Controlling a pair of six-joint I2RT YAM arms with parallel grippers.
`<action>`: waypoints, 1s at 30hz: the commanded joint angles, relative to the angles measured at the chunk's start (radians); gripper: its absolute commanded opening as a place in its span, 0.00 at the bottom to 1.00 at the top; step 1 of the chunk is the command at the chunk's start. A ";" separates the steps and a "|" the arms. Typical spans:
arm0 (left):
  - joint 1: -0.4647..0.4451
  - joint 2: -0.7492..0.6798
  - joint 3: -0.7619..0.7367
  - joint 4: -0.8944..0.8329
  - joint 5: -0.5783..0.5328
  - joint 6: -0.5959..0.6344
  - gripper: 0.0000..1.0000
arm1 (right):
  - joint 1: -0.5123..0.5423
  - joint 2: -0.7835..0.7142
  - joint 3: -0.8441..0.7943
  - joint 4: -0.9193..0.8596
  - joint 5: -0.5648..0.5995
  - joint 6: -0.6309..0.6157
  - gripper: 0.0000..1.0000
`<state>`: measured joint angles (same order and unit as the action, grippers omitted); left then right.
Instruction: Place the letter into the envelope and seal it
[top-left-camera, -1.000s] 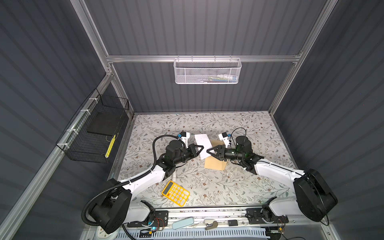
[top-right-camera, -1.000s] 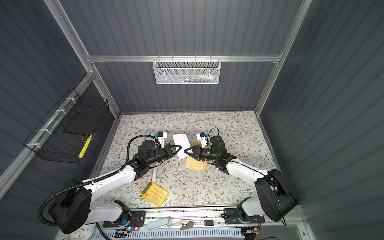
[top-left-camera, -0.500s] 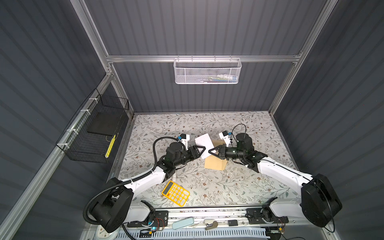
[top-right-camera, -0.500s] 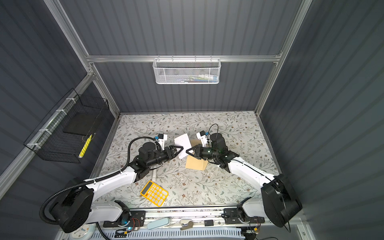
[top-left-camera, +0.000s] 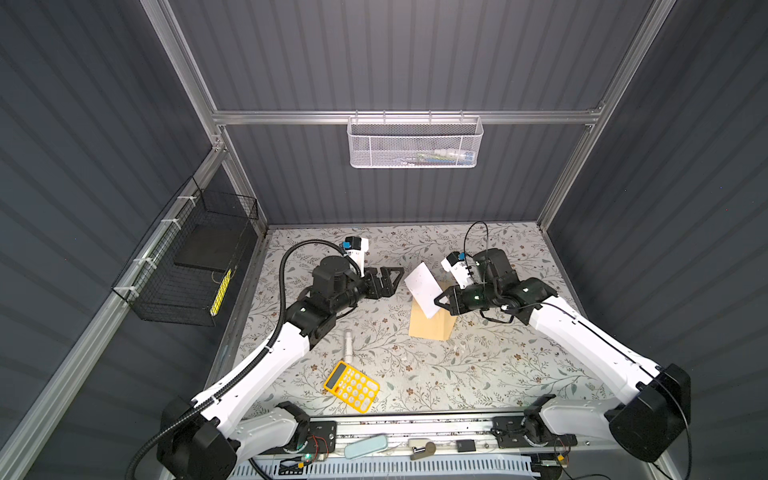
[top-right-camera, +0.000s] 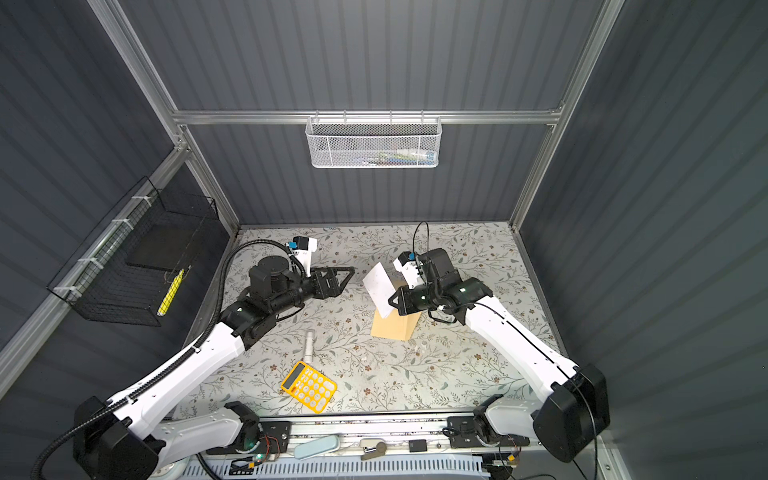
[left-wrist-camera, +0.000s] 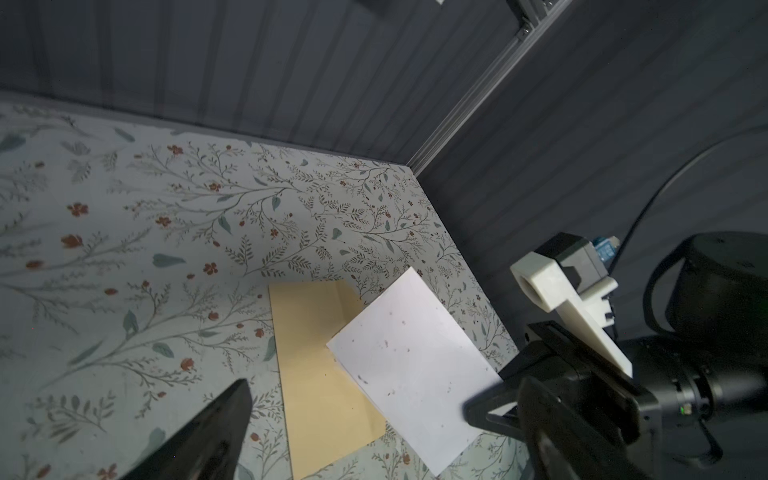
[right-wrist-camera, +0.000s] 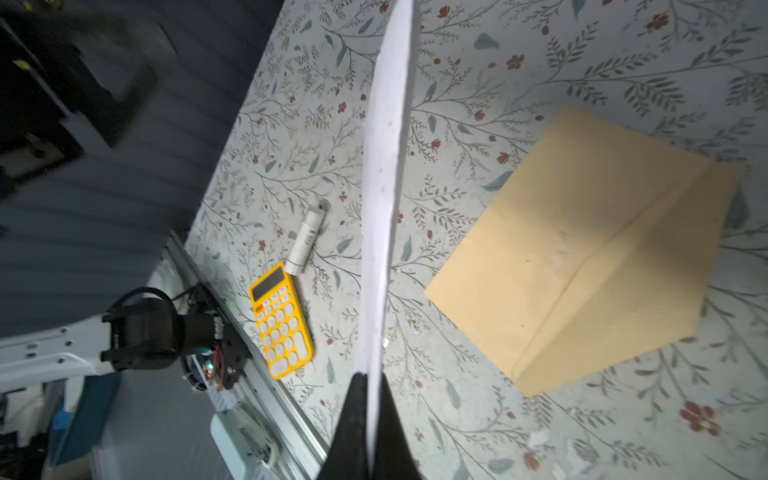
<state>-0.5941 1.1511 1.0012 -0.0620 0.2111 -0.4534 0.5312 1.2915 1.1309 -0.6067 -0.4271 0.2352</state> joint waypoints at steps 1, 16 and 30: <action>0.001 0.047 0.078 -0.180 0.082 0.294 1.00 | 0.004 0.018 0.036 -0.165 0.068 -0.194 0.00; -0.001 0.329 0.267 -0.439 0.536 0.985 0.95 | 0.068 0.026 0.041 -0.248 0.079 -0.525 0.00; -0.001 0.460 0.357 -0.622 0.612 1.151 0.73 | 0.114 -0.020 -0.003 -0.227 0.070 -0.602 0.00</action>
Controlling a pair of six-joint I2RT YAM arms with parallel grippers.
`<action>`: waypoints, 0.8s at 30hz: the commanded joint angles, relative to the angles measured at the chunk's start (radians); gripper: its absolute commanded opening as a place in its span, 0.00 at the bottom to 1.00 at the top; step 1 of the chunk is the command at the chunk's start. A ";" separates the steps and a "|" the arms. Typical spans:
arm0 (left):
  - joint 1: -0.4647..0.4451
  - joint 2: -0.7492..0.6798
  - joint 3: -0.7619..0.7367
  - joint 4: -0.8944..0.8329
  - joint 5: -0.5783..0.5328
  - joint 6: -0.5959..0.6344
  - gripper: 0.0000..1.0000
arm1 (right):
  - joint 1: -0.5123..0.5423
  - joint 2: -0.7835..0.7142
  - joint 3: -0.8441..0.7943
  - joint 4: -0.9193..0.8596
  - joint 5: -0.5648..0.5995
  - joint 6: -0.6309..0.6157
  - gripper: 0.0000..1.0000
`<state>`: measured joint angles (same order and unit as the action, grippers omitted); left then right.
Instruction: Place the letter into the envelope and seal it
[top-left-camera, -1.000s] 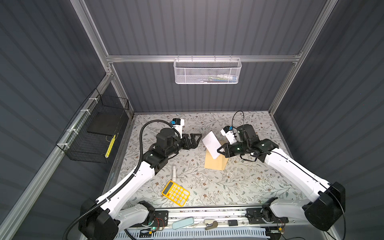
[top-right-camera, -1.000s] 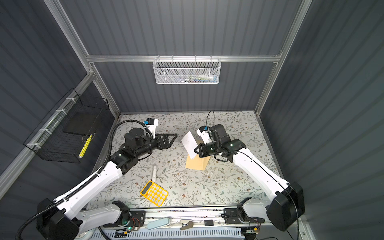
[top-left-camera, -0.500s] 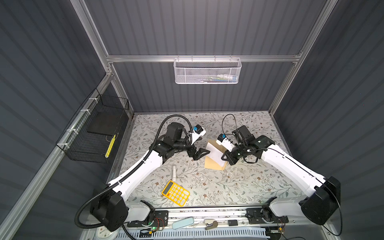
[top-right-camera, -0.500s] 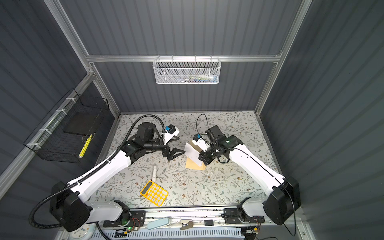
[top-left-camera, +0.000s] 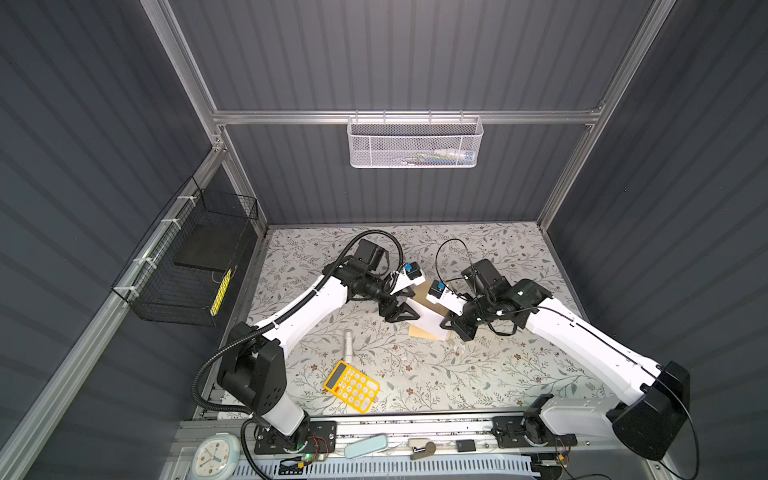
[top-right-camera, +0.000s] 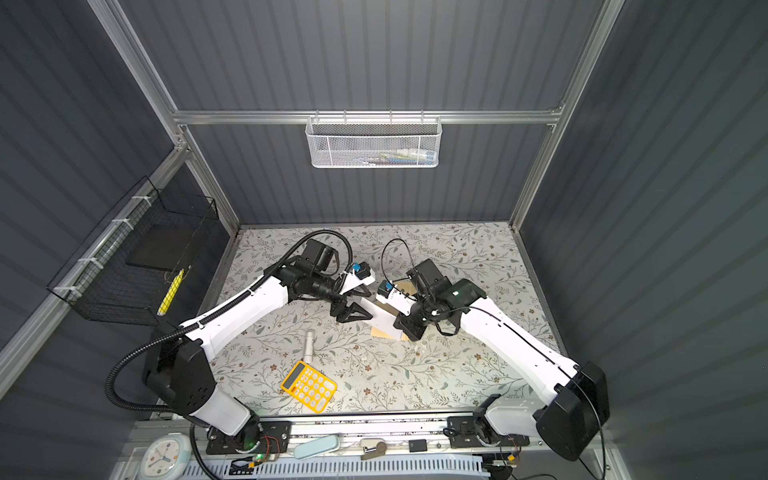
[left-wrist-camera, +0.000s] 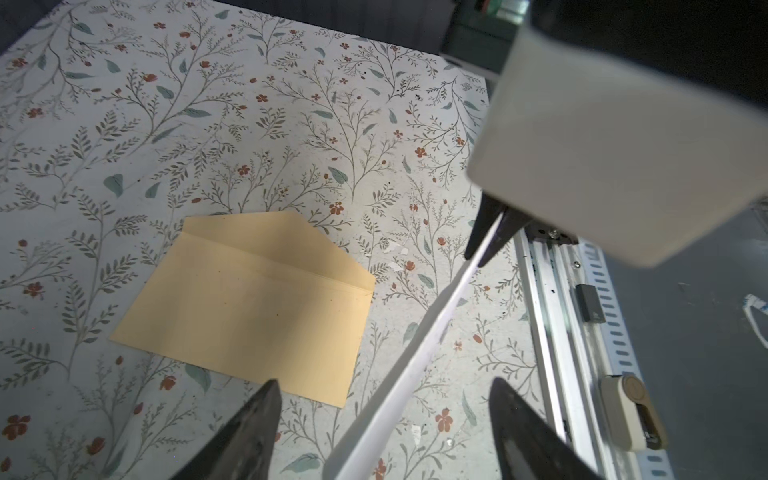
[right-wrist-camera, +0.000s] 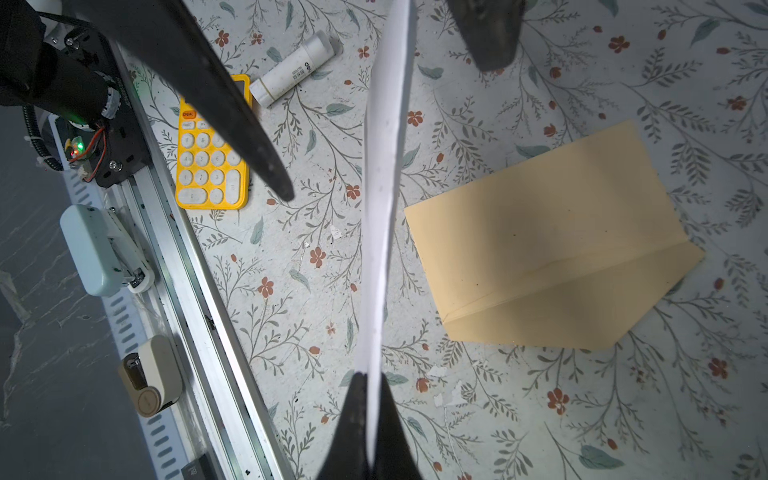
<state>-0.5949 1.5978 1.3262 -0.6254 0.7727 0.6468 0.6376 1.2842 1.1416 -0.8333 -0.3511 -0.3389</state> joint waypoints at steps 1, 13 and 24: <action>0.000 0.014 0.030 -0.059 0.059 0.051 0.72 | 0.010 -0.009 -0.017 -0.001 -0.006 -0.030 0.00; -0.001 0.035 0.032 -0.096 0.124 0.098 0.34 | 0.023 -0.002 -0.019 0.013 -0.005 -0.041 0.00; 0.004 -0.016 -0.003 -0.005 0.151 0.003 0.00 | 0.013 -0.055 -0.050 0.118 0.064 0.071 0.42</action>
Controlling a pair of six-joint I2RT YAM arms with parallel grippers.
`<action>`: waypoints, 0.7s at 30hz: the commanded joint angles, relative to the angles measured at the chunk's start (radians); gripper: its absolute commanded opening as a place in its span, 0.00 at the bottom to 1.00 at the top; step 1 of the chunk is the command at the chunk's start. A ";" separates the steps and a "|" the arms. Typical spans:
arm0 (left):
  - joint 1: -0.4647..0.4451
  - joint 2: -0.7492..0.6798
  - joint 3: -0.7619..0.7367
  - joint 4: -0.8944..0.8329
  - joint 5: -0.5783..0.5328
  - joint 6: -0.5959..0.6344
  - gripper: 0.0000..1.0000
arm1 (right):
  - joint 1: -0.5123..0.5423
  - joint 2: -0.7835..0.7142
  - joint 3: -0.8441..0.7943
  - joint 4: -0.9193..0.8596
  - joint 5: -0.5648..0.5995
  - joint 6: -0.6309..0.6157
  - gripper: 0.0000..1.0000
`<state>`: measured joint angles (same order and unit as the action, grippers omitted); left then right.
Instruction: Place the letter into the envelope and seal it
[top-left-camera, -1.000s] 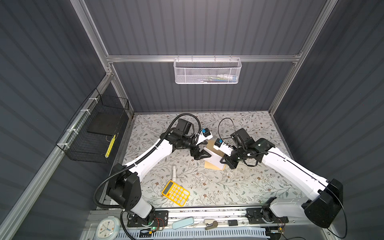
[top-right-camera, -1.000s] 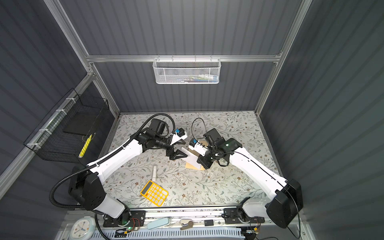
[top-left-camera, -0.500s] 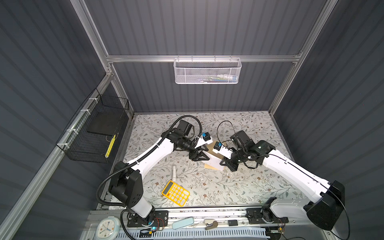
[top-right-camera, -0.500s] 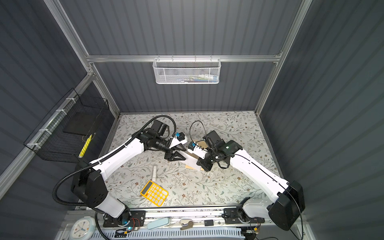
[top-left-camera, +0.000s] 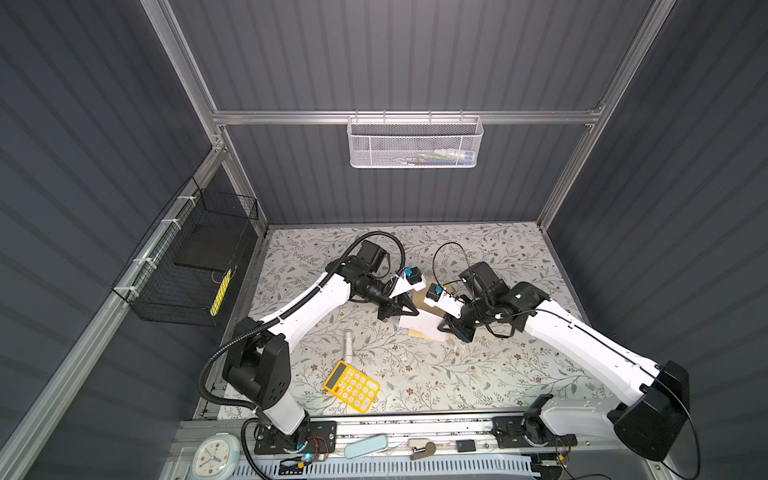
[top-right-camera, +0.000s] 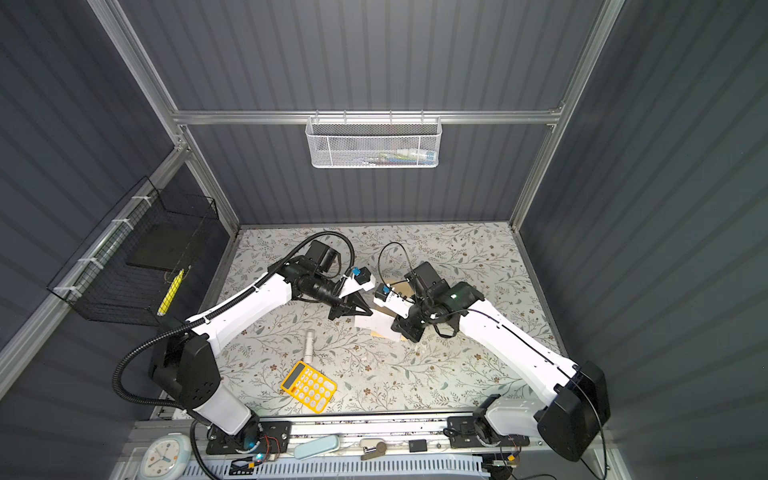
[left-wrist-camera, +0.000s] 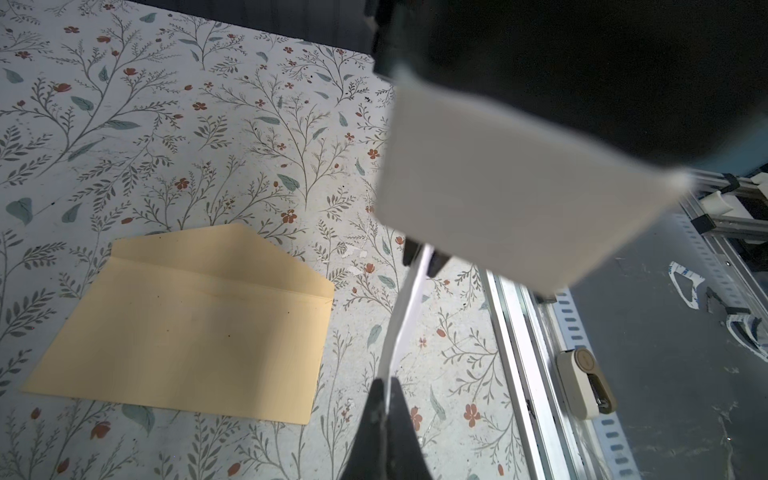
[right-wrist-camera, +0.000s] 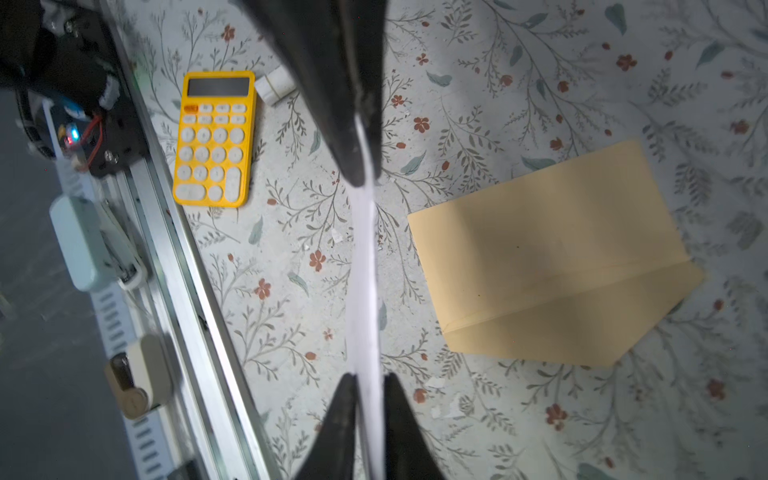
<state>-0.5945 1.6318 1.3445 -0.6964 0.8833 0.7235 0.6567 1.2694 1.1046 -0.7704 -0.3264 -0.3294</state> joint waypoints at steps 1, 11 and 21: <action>0.005 -0.072 -0.048 0.131 0.046 -0.128 0.00 | -0.017 -0.057 -0.017 0.073 0.053 0.101 0.52; 0.016 -0.199 -0.209 0.901 -0.336 -1.158 0.00 | -0.348 -0.470 -0.360 0.687 -0.097 0.920 0.99; -0.111 -0.114 -0.345 1.419 -0.607 -1.756 0.00 | -0.390 -0.421 -0.553 1.305 -0.267 1.403 0.99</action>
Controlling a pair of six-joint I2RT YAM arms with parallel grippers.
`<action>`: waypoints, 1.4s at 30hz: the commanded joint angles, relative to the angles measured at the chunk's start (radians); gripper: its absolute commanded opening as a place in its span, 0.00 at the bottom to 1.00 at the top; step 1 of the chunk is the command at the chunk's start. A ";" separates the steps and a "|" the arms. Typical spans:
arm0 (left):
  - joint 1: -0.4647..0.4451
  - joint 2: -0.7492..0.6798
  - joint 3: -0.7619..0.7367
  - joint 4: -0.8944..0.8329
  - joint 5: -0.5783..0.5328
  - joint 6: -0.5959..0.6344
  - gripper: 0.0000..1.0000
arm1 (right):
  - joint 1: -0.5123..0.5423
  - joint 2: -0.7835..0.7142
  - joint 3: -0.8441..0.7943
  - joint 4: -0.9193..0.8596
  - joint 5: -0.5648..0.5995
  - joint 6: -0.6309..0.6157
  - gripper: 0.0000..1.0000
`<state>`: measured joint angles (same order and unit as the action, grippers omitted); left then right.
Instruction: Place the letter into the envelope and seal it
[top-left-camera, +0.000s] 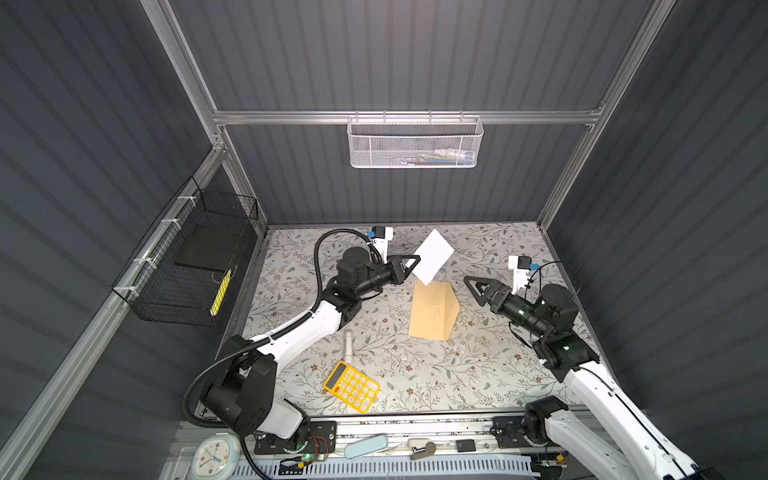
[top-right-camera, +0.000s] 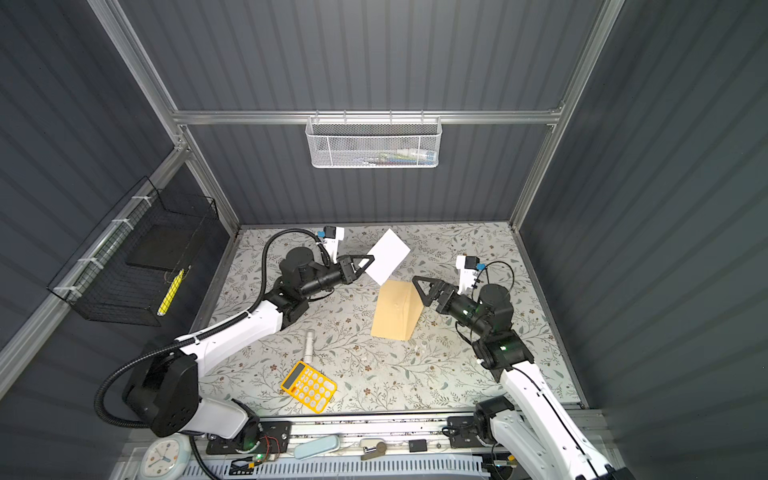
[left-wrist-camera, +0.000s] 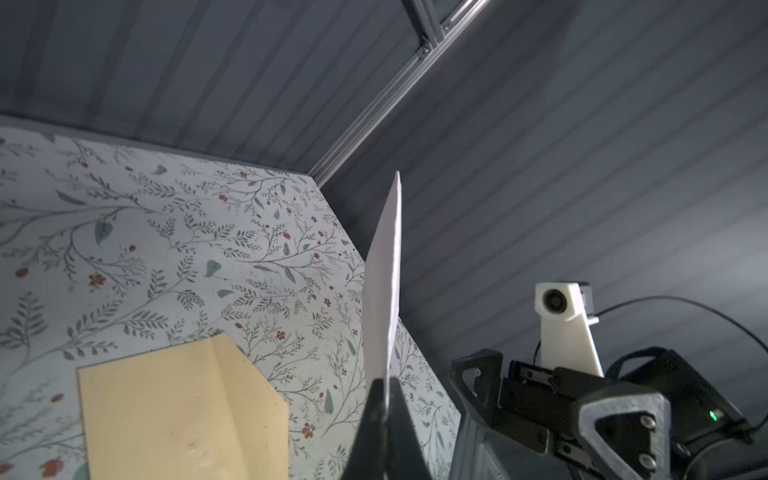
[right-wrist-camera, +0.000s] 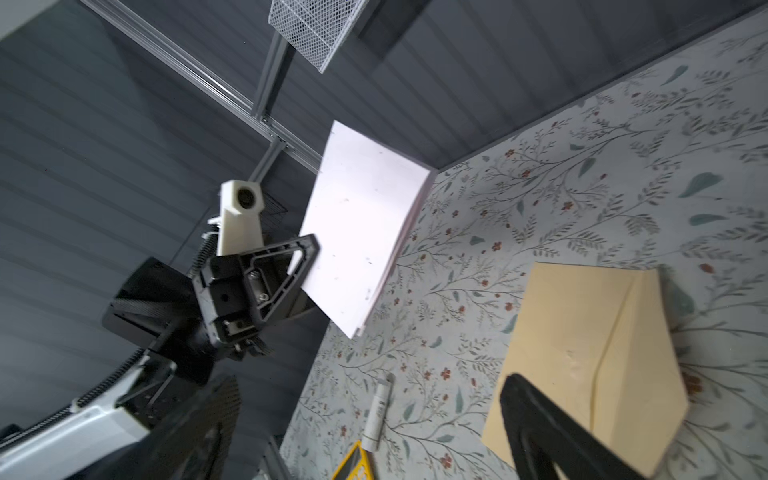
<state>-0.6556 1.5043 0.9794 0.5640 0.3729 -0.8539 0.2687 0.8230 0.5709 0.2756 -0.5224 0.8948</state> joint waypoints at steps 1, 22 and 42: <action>-0.063 0.024 0.033 0.160 -0.097 -0.184 0.00 | 0.000 0.042 -0.023 0.285 -0.075 0.191 0.99; -0.136 0.076 -0.013 0.319 -0.139 -0.303 0.00 | 0.033 0.248 -0.041 0.594 -0.125 0.294 0.80; -0.138 0.013 -0.097 0.209 -0.207 -0.233 0.29 | 0.026 0.302 0.095 0.277 -0.141 0.209 0.00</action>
<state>-0.7868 1.5623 0.9203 0.8345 0.2150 -1.1305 0.2962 1.1374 0.6022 0.7151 -0.6510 1.1839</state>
